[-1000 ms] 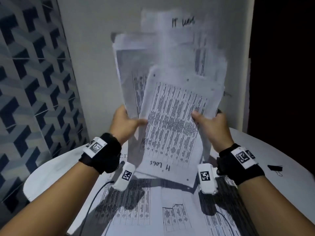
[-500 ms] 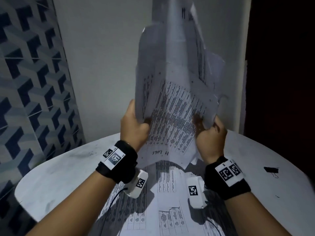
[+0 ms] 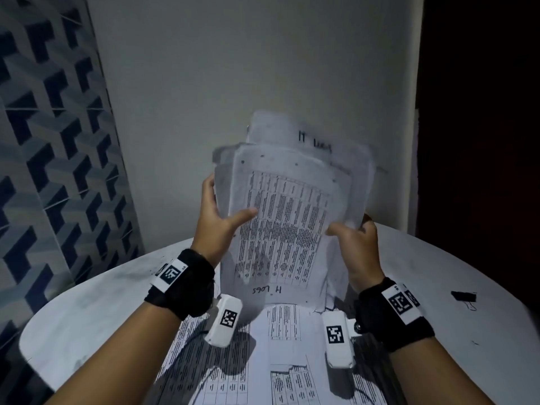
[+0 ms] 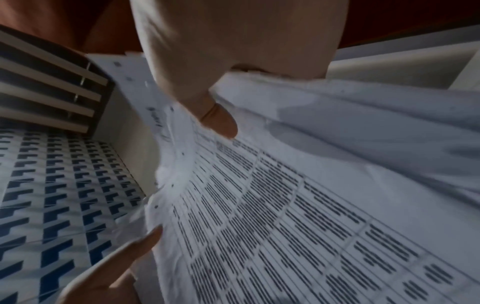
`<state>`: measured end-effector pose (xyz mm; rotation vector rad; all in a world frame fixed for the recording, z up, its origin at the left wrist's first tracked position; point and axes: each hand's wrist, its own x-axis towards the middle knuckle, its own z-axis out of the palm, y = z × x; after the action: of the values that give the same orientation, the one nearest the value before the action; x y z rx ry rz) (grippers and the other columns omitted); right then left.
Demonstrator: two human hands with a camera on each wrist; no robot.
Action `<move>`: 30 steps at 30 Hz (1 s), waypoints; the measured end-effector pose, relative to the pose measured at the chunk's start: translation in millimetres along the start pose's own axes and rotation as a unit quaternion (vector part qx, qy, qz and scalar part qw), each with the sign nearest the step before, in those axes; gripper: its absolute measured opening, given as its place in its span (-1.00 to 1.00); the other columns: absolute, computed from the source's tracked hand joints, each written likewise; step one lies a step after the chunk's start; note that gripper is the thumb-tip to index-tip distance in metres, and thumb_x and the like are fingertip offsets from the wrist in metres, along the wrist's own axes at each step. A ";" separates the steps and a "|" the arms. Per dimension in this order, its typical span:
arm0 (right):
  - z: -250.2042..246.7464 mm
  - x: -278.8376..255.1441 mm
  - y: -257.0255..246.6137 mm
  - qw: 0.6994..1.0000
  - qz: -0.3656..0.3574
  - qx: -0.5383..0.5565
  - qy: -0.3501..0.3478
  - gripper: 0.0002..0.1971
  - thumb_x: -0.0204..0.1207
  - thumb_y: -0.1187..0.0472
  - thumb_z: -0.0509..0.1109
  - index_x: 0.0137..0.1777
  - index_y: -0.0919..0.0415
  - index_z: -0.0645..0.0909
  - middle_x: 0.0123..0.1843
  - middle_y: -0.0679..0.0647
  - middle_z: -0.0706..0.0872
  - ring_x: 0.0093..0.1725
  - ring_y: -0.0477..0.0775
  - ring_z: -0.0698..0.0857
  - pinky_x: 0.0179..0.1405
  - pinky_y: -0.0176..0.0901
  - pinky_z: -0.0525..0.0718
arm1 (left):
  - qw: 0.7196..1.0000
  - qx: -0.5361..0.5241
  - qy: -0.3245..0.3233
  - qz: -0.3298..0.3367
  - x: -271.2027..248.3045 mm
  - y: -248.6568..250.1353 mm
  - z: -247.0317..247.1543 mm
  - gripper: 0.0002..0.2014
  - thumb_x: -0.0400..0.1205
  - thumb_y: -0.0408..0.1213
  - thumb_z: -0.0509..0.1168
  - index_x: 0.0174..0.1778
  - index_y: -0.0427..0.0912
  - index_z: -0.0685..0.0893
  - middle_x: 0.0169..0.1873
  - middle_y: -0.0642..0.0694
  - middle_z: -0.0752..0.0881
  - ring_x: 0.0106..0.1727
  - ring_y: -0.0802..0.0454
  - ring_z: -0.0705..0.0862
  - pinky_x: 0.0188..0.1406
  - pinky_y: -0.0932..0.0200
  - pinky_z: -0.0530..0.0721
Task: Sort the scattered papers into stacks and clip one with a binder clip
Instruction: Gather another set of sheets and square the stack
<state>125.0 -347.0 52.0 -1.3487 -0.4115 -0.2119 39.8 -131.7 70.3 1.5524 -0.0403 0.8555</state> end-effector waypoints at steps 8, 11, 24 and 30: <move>-1.7 1.7 -4.6 1.000 -0.006 0.019 0.009 -0.62 0.48 0.61 0.33 0.03 0.08 0.66 -0.15 -0.20 0.83 -0.21 -0.30 0.80 -0.27 -0.47 0.68 | 1.000 -0.004 0.013 -0.025 4.2 -2.3 -7.1 -0.26 0.47 -0.43 0.55 0.42 0.15 0.34 0.31 0.12 0.60 0.25 0.26 0.66 0.14 0.20 0.69; -4.7 -0.5 2.8 1.000 0.023 0.018 -0.009 -0.63 0.44 0.65 0.29 0.10 0.26 0.63 -0.14 -0.08 0.79 -0.21 -0.14 0.76 -0.32 -0.43 0.68 | 0.997 -0.013 0.027 -0.067 -0.8 -9.9 -12.1 -0.44 0.48 -0.47 0.50 0.29 0.02 0.44 0.21 -0.07 0.69 0.21 -0.01 0.71 0.18 -0.02 0.71; 8.1 2.5 9.4 0.997 0.047 0.003 -0.067 -0.63 0.48 0.65 0.24 0.18 0.27 0.52 -0.04 0.06 0.69 -0.06 -0.01 0.64 -0.17 -0.32 0.64 | 0.997 -0.014 0.021 -0.079 -9.3 -11.4 0.8 -0.64 0.62 -0.55 0.29 0.18 0.01 0.60 0.05 0.01 0.77 0.08 0.11 0.76 -0.01 0.22 0.67; 22.7 2.7 0.1 0.999 -0.034 0.012 0.026 -0.69 0.56 0.54 0.33 0.21 0.21 0.61 -0.06 0.01 0.75 -0.28 -0.32 0.69 -0.34 -0.56 0.62 | 1.000 0.015 0.010 -0.010 -2.5 0.6 9.9 -0.50 0.67 -0.56 0.26 0.21 0.23 0.43 0.16 0.08 0.72 0.08 0.29 0.77 0.00 0.33 0.75</move>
<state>123.8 -324.7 56.8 -1.3042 -0.4156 -0.2963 42.5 -141.6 70.3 1.5697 0.0032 0.8596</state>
